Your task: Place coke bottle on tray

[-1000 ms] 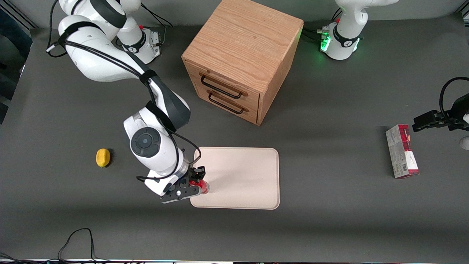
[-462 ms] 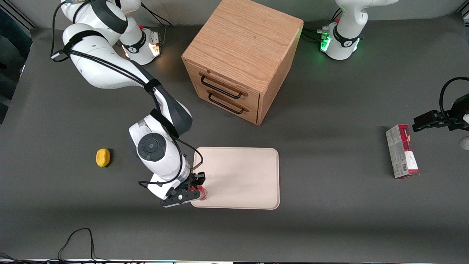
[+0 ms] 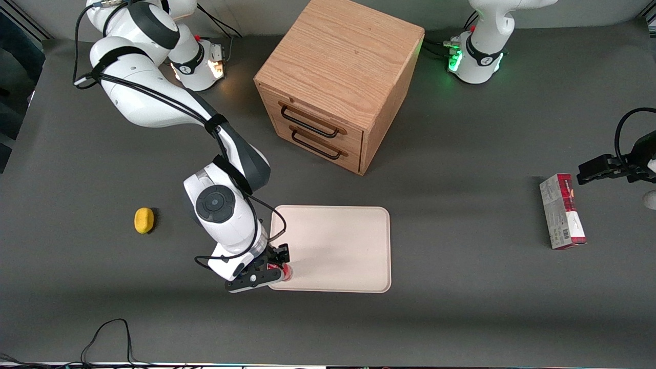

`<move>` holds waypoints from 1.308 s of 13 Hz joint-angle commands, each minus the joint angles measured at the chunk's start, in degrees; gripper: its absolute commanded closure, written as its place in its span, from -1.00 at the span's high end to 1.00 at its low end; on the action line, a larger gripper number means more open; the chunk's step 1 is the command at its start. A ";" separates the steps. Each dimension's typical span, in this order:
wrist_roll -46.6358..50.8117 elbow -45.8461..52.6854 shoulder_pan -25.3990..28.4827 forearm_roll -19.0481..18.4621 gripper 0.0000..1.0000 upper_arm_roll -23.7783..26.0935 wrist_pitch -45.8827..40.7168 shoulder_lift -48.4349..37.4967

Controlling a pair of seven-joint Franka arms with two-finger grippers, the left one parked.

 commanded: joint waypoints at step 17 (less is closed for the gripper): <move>-19.37 -41.66 -2.38 31.55 1.00 -33.51 -25.07 -58.52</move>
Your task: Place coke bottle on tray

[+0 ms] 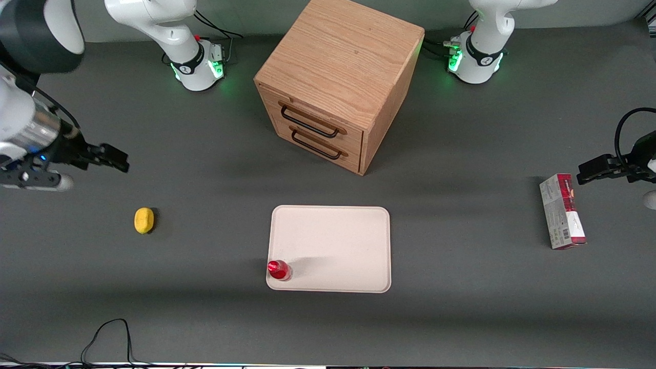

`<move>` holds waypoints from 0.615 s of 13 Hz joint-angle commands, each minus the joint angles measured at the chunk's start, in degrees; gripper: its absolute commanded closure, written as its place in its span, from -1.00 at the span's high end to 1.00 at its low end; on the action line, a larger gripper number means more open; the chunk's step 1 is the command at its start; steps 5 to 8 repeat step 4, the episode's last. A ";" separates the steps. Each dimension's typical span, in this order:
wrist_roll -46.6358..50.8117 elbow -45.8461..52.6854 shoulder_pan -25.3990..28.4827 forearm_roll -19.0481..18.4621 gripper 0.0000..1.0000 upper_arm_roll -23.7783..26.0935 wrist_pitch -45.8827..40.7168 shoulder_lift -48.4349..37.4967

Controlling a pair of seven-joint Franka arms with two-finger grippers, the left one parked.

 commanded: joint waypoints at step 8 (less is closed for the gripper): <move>-1.25 0.37 0.30 1.60 1.00 -2.70 -1.69 -2.40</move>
